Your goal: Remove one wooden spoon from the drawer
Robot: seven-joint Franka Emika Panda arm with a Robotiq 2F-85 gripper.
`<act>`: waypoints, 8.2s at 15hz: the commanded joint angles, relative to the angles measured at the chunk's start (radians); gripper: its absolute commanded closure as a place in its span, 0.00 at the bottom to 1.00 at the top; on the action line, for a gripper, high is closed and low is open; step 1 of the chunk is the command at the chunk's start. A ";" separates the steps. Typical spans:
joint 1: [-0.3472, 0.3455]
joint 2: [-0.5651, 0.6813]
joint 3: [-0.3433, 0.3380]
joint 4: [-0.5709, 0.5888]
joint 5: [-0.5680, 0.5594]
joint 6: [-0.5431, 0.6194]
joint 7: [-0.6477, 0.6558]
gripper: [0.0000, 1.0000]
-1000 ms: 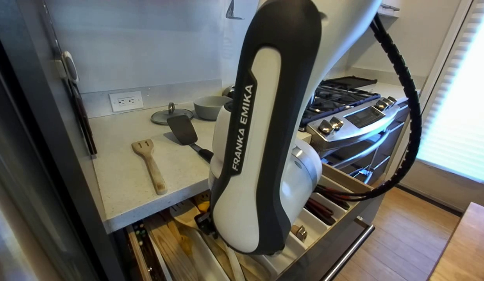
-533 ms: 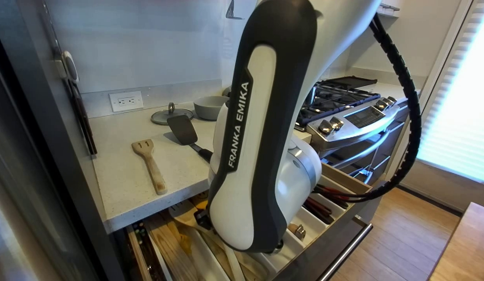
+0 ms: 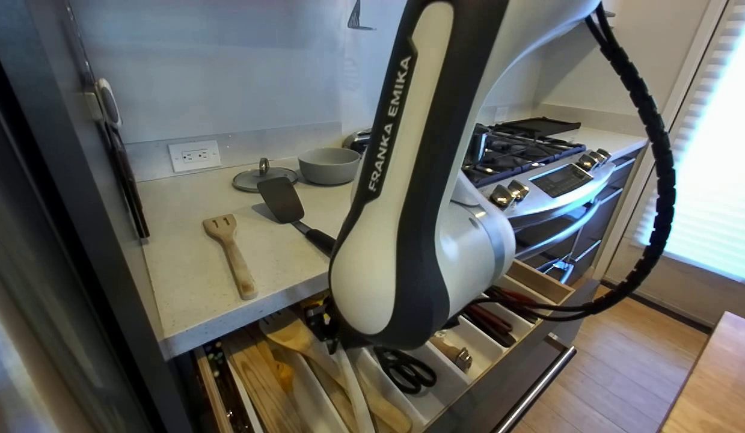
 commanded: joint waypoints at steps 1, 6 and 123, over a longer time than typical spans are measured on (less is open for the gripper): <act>-0.258 -0.054 0.224 -0.141 -0.016 0.137 0.058 0.95; -0.380 -0.044 0.303 -0.256 -0.010 0.149 0.175 0.95; -0.290 -0.280 -0.154 0.128 0.220 -0.280 -0.487 0.96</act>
